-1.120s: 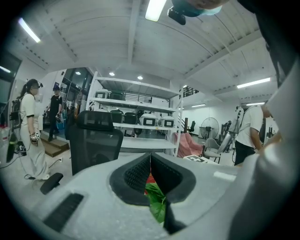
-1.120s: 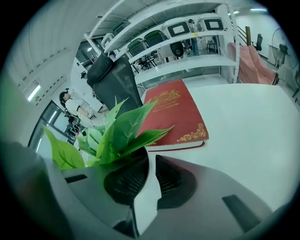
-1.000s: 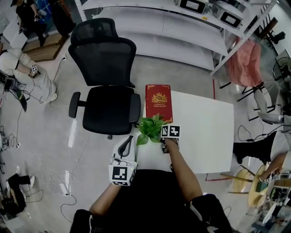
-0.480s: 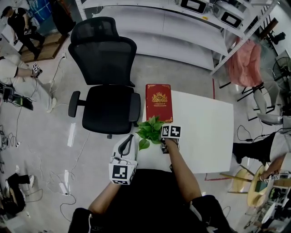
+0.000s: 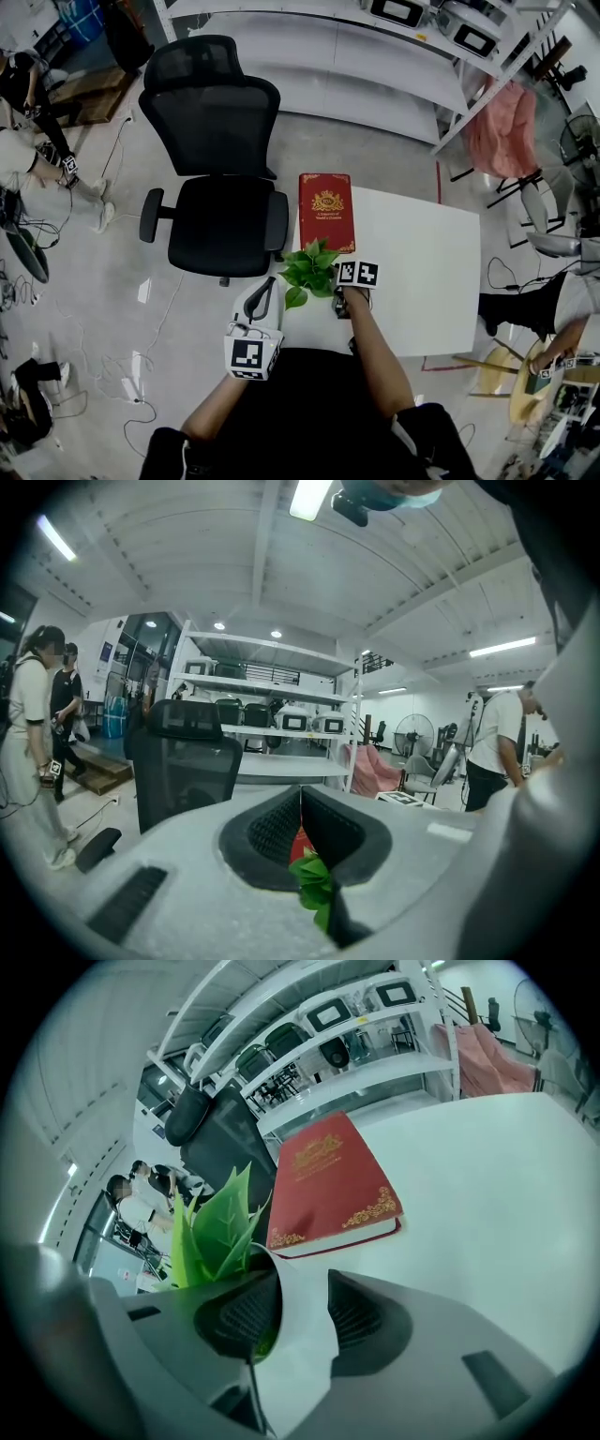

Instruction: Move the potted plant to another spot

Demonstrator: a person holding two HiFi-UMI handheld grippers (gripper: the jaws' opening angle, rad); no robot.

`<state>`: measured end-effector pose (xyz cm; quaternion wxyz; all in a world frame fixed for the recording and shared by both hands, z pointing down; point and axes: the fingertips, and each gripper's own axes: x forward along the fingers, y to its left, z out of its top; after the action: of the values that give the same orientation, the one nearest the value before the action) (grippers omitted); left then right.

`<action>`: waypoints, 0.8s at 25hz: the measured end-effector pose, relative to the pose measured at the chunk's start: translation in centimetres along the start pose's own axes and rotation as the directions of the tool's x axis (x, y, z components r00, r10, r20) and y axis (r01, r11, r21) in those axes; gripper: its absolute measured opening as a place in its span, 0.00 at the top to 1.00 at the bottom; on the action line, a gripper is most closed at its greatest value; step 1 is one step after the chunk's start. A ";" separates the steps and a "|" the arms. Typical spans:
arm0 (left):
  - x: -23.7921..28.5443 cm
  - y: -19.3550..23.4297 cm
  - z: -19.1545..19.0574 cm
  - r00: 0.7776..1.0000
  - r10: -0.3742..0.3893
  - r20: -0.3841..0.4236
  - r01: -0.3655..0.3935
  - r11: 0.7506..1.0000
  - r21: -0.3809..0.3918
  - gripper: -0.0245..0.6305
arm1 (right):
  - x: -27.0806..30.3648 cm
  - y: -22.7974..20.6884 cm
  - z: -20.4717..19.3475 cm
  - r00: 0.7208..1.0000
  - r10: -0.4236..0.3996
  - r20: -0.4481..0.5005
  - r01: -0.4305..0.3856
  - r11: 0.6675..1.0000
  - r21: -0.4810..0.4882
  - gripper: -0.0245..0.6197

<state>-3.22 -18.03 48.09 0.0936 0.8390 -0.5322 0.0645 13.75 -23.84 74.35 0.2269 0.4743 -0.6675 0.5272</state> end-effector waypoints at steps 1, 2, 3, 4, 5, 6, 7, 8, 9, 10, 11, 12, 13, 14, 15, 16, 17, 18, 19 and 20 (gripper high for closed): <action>0.0 -0.1 -0.2 1.000 -0.007 0.002 0.007 1.000 0.001 0.93 | -0.2 -0.1 0.0 1.000 0.004 0.007 -0.004 1.000 0.006 0.72; 0.0 -0.2 -0.3 1.000 -0.012 0.002 0.012 1.000 0.001 0.93 | -0.4 -0.1 -0.1 1.000 0.006 0.014 -0.006 1.000 0.010 0.72; 0.0 -0.3 -0.4 1.000 -0.015 0.000 0.015 1.000 -0.001 0.93 | -0.7 -0.1 -0.1 1.000 0.007 0.020 -0.007 1.000 0.013 0.72; -0.1 -0.3 -0.5 1.000 -0.016 -0.004 0.016 1.000 -0.004 0.93 | -1.0 -0.1 -0.1 1.000 0.008 0.026 -0.008 1.000 0.014 0.72; -0.1 -0.4 -0.5 1.000 -0.017 -0.006 0.017 1.000 -0.006 0.93 | -1.3 0.0 0.0 0.999 0.007 0.034 -0.008 1.000 0.013 0.72; -0.2 -0.4 -0.5 1.000 -0.018 -0.004 0.018 1.000 -0.002 0.93 | -1.7 0.1 0.1 0.999 0.006 0.046 -0.007 1.000 0.009 0.72; -0.2 -0.4 -0.5 1.000 -0.020 -0.001 0.020 1.000 0.003 0.93 | -2.1 0.1 0.3 0.998 0.004 0.059 -0.004 1.000 0.002 0.72; -0.2 -0.4 -0.4 1.000 -0.020 0.002 0.020 1.000 0.008 0.93 | -2.6 0.3 0.5 0.997 0.002 0.075 -0.001 1.000 -0.008 0.72; -0.3 -0.4 -0.3 1.000 -0.016 0.001 0.016 1.000 0.007 0.93 | -3.2 0.4 0.7 0.996 0.001 0.093 0.001 1.000 -0.023 0.72; -0.4 -0.3 -0.2 1.000 -0.008 -0.005 0.008 1.000 0.001 0.93 | -3.8 0.7 1.0 0.994 0.004 0.113 0.001 0.999 -0.040 0.72; -0.4 -0.2 0.1 1.000 0.001 -0.011 -0.001 1.000 -0.007 0.93 | -4.6 1.2 1.3 0.991 0.010 0.136 -0.002 0.998 -0.061 0.72; -0.5 -0.2 0.2 1.000 0.002 -0.010 -0.002 1.000 -0.012 0.93 | -5.4 1.7 1.7 0.986 0.019 0.165 -0.005 0.996 -0.088 0.72; -0.5 -0.3 0.2 1.000 -0.005 -0.001 0.005 1.000 -0.011 0.93 | -6.4 2.4 2.1 0.979 0.029 0.201 -0.005 0.993 -0.119 0.72; -0.6 -0.3 0.3 1.000 -0.013 0.009 0.013 1.000 -0.008 0.93 | -7.4 3.1 2.6 0.970 0.038 0.241 -0.001 0.988 -0.154 0.72; -0.6 -0.3 0.4 1.000 -0.017 0.016 0.017 1.000 -0.007 0.93 | -8.5 3.9 3.1 0.958 0.047 0.284 0.008 0.982 -0.190 0.72; -0.6 -0.2 0.5 1.000 -0.017 0.021 0.017 1.000 -0.006 0.93 | -9.6 4.8 3.5 0.945 0.056 0.322 0.018 0.974 -0.224 0.72; -0.6 -0.2 0.6 1.000 -0.015 0.024 0.016 1.000 -0.007 0.93 | -10.7 5.6 3.9 0.933 0.063 0.353 0.032 0.966 -0.256 0.72; -0.7 -0.1 0.8 1.000 -0.013 0.027 0.013 1.000 -0.008 0.93 | -11.6 6.4 4.1 0.923 0.066 0.379 0.047 0.958 -0.284 0.73; -0.7 -0.1 1.0 1.000 -0.013 0.029 0.013 1.000 -0.007 0.93 | -12.5 7.1 4.3 0.914 0.068 0.401 0.065 0.949 -0.309 0.74; -0.7 -0.1 1.2 0.999 -0.015 0.032 0.015 1.000 -0.005 0.93 | -13.4 7.7 4.5 0.903 0.070 0.423 0.083 0.939 -0.332 0.76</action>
<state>-3.39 -17.63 46.76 0.0877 0.8436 -0.5274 0.0492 13.90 -22.71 58.30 0.1555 0.5339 -0.7807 0.2851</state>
